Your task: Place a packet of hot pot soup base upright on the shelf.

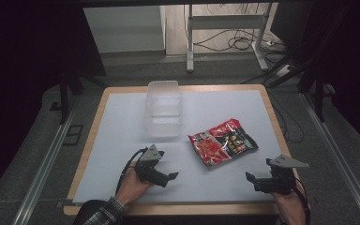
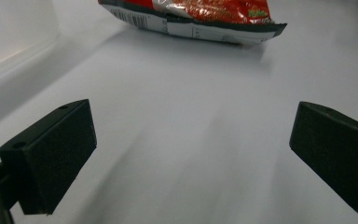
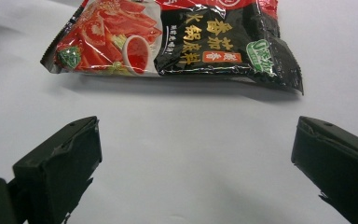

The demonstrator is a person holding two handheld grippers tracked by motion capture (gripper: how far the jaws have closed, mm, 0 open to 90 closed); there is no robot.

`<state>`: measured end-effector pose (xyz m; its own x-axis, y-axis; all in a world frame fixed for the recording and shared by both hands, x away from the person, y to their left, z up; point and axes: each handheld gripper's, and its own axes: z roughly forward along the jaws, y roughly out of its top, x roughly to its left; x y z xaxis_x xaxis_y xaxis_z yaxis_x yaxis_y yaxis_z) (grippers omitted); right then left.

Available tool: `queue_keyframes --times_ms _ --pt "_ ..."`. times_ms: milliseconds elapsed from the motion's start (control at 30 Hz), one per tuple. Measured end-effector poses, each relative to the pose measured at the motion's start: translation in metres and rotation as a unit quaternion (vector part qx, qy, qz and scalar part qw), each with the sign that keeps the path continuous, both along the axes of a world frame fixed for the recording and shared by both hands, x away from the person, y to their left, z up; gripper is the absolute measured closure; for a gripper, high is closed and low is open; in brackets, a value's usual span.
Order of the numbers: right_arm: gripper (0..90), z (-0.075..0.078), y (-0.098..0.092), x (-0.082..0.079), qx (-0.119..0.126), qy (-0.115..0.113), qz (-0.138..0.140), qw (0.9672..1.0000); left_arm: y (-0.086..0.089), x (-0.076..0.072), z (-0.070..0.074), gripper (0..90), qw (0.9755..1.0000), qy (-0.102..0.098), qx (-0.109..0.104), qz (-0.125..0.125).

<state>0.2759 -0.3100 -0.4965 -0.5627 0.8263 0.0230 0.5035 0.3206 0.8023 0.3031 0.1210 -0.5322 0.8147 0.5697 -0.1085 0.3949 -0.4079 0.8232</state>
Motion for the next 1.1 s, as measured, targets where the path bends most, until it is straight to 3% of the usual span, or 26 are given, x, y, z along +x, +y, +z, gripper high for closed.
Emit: queue_keyframes --times_ms 200,533,900,1100 --pt "1.6 -0.001 0.001 0.001 -0.003 0.001 0.0 1.0 -0.004 0.005 0.004 4.1 0.9998 -0.012 0.014 0.004" --pt "1.8 -0.001 0.001 0.001 -0.006 0.001 0.0 1.0 -0.012 0.012 0.01 12.6 0.9997 -0.019 0.014 -0.007" --pt "2.0 -0.002 0.003 0.001 -0.009 0.003 0.006 0.9999 -0.025 0.026 0.015 31.0 0.9993 -0.014 0.001 -0.033" --pt "2.0 -0.002 0.002 0.001 -0.011 0.001 0.003 0.9999 -0.037 0.032 0.016 47.2 0.9988 -0.019 -0.002 -0.045"
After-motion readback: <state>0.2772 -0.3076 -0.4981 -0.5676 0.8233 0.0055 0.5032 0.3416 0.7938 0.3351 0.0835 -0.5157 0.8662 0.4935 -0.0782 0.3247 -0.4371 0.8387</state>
